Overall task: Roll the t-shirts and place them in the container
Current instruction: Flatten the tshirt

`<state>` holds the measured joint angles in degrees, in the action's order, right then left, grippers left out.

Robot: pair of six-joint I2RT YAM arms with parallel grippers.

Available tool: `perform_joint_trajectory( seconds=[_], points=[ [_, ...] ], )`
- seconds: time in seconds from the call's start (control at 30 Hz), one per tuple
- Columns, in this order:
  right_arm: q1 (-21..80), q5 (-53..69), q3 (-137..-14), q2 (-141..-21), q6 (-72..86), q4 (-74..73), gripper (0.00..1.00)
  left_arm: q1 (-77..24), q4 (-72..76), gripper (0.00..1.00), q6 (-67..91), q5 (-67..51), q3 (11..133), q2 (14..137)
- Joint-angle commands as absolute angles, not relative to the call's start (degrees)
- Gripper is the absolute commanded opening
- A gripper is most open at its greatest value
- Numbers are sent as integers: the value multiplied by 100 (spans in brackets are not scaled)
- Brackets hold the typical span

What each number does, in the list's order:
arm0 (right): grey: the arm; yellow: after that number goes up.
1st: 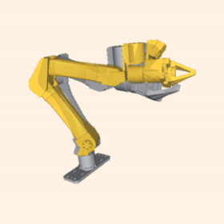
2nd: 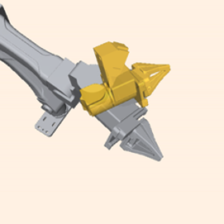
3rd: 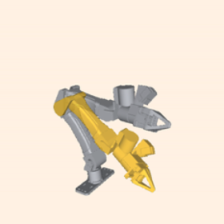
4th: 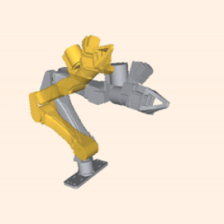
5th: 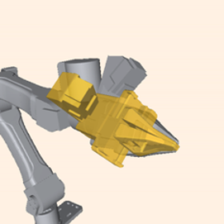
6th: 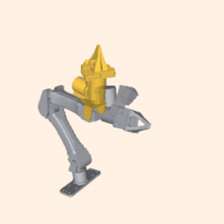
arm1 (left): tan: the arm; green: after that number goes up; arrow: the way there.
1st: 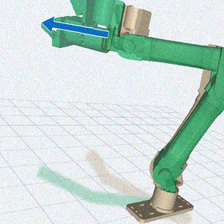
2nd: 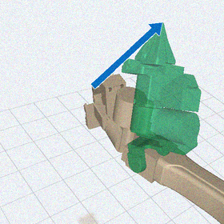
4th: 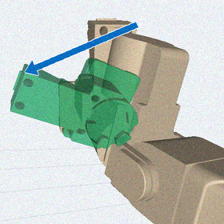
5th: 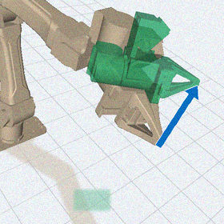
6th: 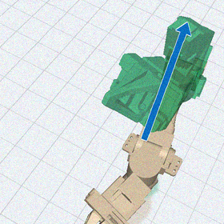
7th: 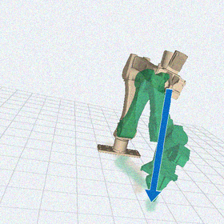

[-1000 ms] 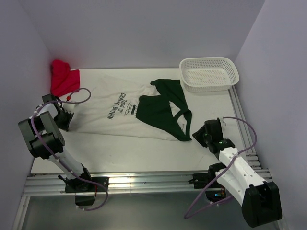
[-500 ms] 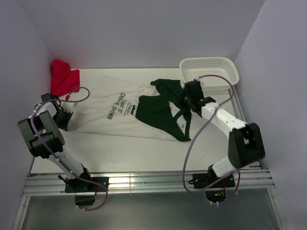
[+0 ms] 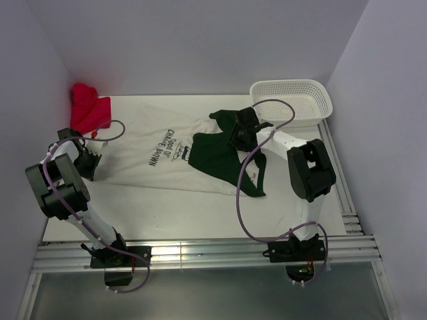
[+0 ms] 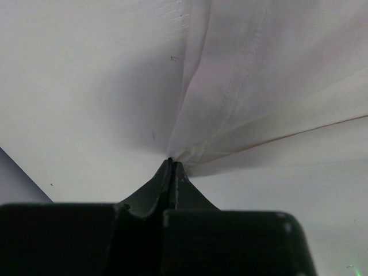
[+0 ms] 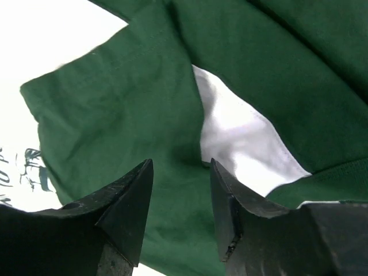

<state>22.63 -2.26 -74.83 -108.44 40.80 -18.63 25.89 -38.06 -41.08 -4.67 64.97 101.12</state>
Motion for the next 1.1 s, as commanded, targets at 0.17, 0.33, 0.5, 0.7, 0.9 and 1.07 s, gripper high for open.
perform_joint_trajectory(
  seconds=[0.17,0.33,0.5,0.7,0.9,1.07],
  points=[
    [2303,-518,-6612,-10162,4131,-1539,56,2549,-3823,0,-4105,-343,6706,10125],
    [2303,-440,-5680,-9573,4280,-1205,56,2540,-3797,0,-4104,-334,6697,10142],
    [2320,-299,-5239,-9308,4298,-870,56,2523,-3814,0,-4096,-334,6732,10169],
    [2469,-316,-5282,-9273,4280,-835,56,2487,-3832,0,-4069,-343,6776,10178],
    [2619,-378,-5519,-9342,4263,-967,50,2487,-3823,0,-4078,-308,6750,10169],
    [2628,-404,-5493,-9361,4263,-976,19,2487,-3832,0,-4078,-316,6732,10134]
  ],
)
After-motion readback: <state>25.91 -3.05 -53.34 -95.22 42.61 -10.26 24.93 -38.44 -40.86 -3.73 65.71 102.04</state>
